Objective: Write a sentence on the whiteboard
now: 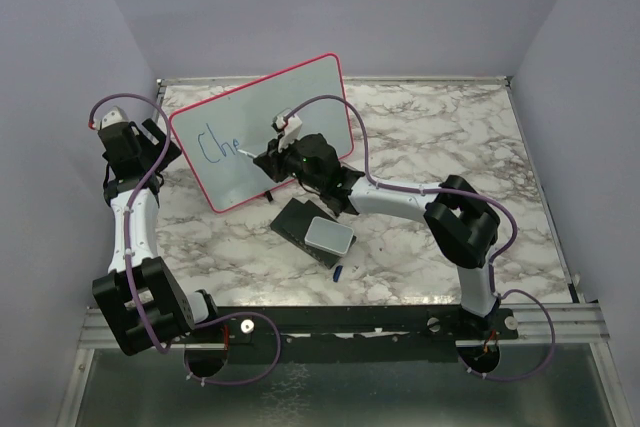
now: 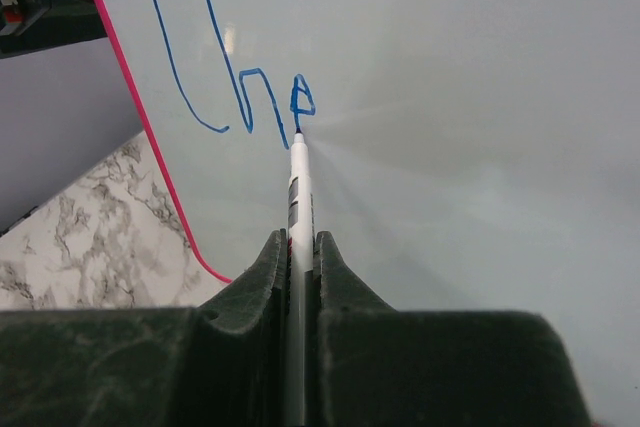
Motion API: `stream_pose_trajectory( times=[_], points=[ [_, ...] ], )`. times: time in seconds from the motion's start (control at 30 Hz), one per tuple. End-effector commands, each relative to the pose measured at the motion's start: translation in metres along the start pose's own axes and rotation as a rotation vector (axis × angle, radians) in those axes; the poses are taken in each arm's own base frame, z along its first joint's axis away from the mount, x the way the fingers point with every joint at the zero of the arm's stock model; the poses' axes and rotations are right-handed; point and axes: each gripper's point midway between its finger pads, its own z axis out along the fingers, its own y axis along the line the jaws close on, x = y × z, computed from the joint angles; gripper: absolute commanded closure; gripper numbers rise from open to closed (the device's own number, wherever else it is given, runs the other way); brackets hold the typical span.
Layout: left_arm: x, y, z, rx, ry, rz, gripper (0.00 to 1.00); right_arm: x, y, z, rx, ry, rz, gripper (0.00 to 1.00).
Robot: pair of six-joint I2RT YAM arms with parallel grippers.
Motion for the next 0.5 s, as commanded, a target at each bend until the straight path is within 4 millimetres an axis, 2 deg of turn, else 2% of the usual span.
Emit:
stream_pose_trajectory(
  times=[0.0, 0.23, 0.47],
  points=[
    [-0.003, -0.005, -0.005, 0.030, -0.018, 0.011, 0.17, 0.018, -0.005, -0.004, 0.016, 0.045, -0.015, 0.99],
    [-0.004, -0.005, -0.005, 0.031, -0.019, 0.012, 0.17, 0.008, -0.019, -0.012, 0.097, 0.013, -0.025, 0.99],
    [-0.004, -0.005, -0.006, 0.029, -0.021, 0.012, 0.17, -0.007, -0.012, -0.022, 0.067, -0.034, -0.024, 0.99]
  ],
)
